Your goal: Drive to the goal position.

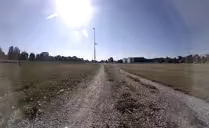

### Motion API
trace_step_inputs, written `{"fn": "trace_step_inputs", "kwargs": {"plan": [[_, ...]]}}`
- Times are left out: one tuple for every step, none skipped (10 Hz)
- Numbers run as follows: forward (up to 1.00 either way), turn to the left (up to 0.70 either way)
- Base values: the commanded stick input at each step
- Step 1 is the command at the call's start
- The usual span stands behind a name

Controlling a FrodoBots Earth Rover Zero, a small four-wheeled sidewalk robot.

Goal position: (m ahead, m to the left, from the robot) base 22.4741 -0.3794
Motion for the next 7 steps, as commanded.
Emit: {"fn": "trace_step_inputs", "kwargs": {"plan": [[0.5,0.0],[0.5,0.0],[0.5,0.0],[0.5,0.0],[0.5,0.0],[0.5,0.0],[0.5,0.0]]}}
